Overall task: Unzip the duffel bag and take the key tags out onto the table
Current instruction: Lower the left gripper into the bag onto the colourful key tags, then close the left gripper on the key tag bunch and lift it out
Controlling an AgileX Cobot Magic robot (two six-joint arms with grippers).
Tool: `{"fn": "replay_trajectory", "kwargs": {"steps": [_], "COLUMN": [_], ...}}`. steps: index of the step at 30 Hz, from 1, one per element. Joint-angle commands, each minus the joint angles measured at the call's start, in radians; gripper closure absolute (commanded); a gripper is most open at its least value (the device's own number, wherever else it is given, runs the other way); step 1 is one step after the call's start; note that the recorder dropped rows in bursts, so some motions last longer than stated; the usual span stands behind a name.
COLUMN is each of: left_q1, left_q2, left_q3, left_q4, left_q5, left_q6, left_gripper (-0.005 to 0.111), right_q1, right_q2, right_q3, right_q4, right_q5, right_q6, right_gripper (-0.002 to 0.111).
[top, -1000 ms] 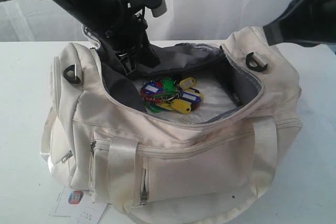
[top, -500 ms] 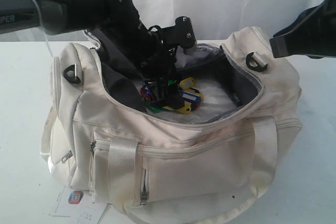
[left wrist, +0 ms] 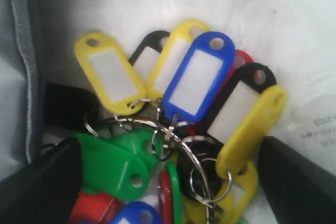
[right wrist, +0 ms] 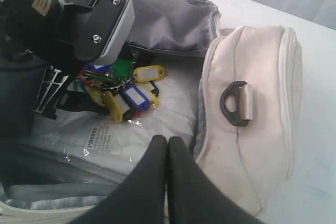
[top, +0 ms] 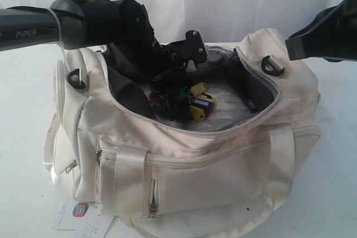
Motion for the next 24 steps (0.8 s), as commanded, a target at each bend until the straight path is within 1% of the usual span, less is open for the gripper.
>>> {"fn": "replay_trajectory", "kwargs": {"steps": [1, 2, 7, 8, 14, 17, 24], "left_q1": [-0.004, -0.004, -0.004, -0.004, -0.004, -0.004, 0.0], "left_q2": [0.005, 0.005, 0.005, 0.005, -0.061, -0.11, -0.26], "left_q3": [0.0, 0.0, 0.0, 0.0, 0.0, 0.0, 0.0], "left_q4": [0.004, 0.004, 0.004, 0.004, 0.004, 0.009, 0.043], "left_q5": [0.0, 0.0, 0.0, 0.006, 0.006, 0.029, 0.19], "left_q6": [-0.036, -0.046, -0.087, -0.087, -0.086, -0.086, -0.088], "left_gripper": [0.036, 0.044, 0.1, 0.106, 0.107, 0.107, 0.107], "right_q1": [-0.003, -0.003, -0.003, -0.003, -0.003, -0.003, -0.003], "right_q2": [-0.006, -0.006, -0.006, -0.006, -0.006, -0.006, -0.006], "right_q3": [0.005, 0.005, 0.005, 0.005, 0.005, 0.005, 0.005], "right_q4": [0.005, 0.005, 0.005, 0.005, 0.003, 0.003, 0.003], "right_q5": [-0.008, -0.008, -0.008, -0.008, -0.008, -0.008, -0.008], "right_q6": [0.006, 0.006, 0.006, 0.006, 0.006, 0.006, 0.006], "right_gripper": [0.108, 0.108, 0.108, 0.108, 0.108, 0.108, 0.108]}}
